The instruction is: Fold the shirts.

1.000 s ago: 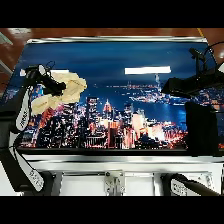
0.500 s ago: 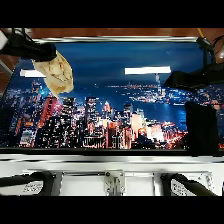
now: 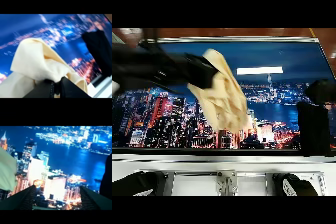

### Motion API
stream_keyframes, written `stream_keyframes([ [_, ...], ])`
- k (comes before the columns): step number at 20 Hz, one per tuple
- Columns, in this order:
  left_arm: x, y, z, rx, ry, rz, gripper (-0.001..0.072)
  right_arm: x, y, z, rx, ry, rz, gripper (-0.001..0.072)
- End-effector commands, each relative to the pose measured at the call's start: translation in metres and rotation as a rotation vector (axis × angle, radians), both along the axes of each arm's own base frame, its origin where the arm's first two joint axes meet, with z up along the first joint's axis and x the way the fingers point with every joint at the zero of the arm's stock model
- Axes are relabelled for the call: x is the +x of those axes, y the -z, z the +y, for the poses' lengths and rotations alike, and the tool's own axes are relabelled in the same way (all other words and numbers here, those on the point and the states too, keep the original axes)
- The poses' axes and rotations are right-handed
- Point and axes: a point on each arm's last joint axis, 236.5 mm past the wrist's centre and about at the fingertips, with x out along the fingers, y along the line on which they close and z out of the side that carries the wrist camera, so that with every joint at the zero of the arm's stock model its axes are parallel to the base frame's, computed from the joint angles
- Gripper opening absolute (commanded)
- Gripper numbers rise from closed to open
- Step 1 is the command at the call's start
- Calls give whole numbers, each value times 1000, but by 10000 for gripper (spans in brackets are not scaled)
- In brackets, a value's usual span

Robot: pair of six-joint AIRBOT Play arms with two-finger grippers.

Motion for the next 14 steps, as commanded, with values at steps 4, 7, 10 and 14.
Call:
stream_keyframes([
  [4, -37, 226, -47, 372, -22, 437, 38, -21, 34, 38, 158, -63, 91, 679],
  [7, -54, 286, 23, 778, -35, 542, 37, -29, 102, 56, 260, -81, 268, 679],
  [10, -48, 303, 55, 867, -87, 568, 37, -42, 172, 61, 312, -40, 418, 679],
  [14, -44, 313, 44, 687, -94, 710, 720, -42, 222, 59, 353, 57, 465, 679],
])
